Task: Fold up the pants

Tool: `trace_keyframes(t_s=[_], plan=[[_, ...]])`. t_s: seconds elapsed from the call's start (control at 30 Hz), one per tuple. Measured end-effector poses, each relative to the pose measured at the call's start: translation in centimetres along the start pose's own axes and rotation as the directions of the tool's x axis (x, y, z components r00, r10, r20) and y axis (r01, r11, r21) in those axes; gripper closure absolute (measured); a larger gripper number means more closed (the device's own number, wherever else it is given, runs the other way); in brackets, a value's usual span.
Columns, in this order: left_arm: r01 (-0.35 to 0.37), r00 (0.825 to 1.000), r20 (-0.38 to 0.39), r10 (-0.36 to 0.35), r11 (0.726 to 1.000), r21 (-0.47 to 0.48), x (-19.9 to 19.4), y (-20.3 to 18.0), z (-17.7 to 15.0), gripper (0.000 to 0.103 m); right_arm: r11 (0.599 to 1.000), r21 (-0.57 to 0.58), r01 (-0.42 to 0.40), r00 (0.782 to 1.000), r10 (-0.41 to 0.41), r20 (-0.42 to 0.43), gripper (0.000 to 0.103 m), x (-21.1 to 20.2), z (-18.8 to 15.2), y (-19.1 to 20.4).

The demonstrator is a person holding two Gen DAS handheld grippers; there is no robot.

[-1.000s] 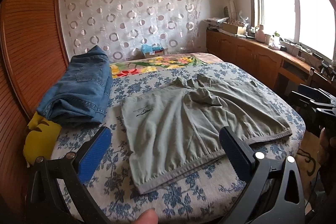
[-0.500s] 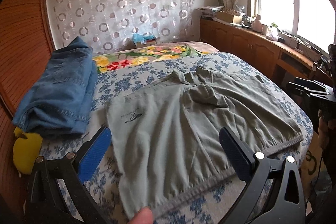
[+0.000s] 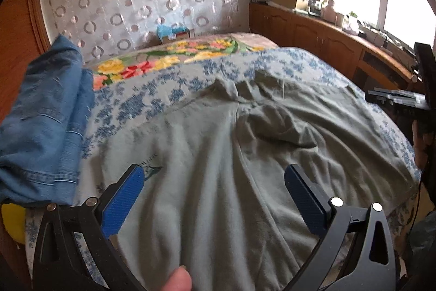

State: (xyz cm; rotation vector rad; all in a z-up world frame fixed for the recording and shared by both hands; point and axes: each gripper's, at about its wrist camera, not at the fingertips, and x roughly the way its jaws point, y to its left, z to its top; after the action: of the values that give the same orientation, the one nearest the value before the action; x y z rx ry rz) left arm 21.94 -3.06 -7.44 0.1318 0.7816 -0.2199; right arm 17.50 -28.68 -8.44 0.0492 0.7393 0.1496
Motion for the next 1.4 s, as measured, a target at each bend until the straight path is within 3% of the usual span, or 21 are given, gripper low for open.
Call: trace_keyframes(t_s=[0.3,0.33,0.4,0.47,0.6,0.7,0.8,1.1,1.17,1.23,1.3,1.4], plan=[[0.018,0.997,-0.069,-0.017,1.000,0.014,2.6,-0.2,-0.1,0.000,1.000,0.017,0.004,0.995,-0.002,-0.096,0.067,2.0,3.1,-1.2],[0.019,0.997,-0.071,-0.018,1.000,0.014,2.8,-0.2,-0.2,0.000,1.000,0.007,0.013,0.997,-0.012,-0.077,0.068,2.2,3.4,-1.3],[0.018,0.997,-0.078,-0.017,1.000,0.011,3.0,-0.2,-0.1,0.000,1.000,0.017,0.015,0.996,-0.013,-0.087,0.079,2.0,3.5,-1.5],[0.013,0.997,-0.078,-0.013,1.000,0.008,3.1,-0.2,-0.2,0.000,0.999,0.032,0.023,0.995,-0.019,-0.100,0.080,2.0,3.7,-1.8],[0.008,0.996,-0.089,-0.007,1.000,0.012,3.4,-0.1,-0.1,0.000,0.999,0.042,-0.001,0.994,0.005,-0.112,0.096,1.2,3.8,-1.9],[0.005,0.995,-0.098,-0.005,1.000,-0.002,3.6,0.1,0.0,0.000,1.000,0.015,0.004,0.995,-0.002,-0.101,0.099,0.4,4.0,-2.0],[0.008,0.994,-0.113,-0.009,1.000,-0.008,3.8,0.2,-0.1,0.000,0.997,0.011,0.076,0.995,-0.075,-0.064,0.099,-0.8,4.2,-2.8],[0.006,0.990,-0.137,-0.007,1.000,-0.011,4.4,0.3,-0.2,0.000,0.997,0.008,0.082,0.995,-0.082,-0.065,0.099,-2.5,3.9,-3.0],[0.011,0.990,-0.141,-0.013,1.000,-0.017,4.4,0.4,-0.2,0.000,0.997,0.004,0.081,0.996,-0.081,-0.047,0.099,-1.3,4.6,-2.9],[0.011,0.990,-0.142,-0.014,1.000,-0.019,4.4,0.5,-0.2,0.000,0.996,0.004,0.086,0.996,-0.086,-0.027,0.088,-1.7,4.7,-2.9],[0.011,0.990,-0.142,-0.013,1.000,-0.017,4.4,0.5,-0.2,0.000,0.996,0.003,0.089,0.996,-0.089,-0.006,0.070,-2.1,4.6,-2.6],[0.012,0.990,-0.142,-0.015,1.000,-0.019,4.5,0.5,-0.2,0.000,0.999,-0.003,0.043,0.999,-0.043,-0.005,0.062,-3.3,3.2,-1.5]])
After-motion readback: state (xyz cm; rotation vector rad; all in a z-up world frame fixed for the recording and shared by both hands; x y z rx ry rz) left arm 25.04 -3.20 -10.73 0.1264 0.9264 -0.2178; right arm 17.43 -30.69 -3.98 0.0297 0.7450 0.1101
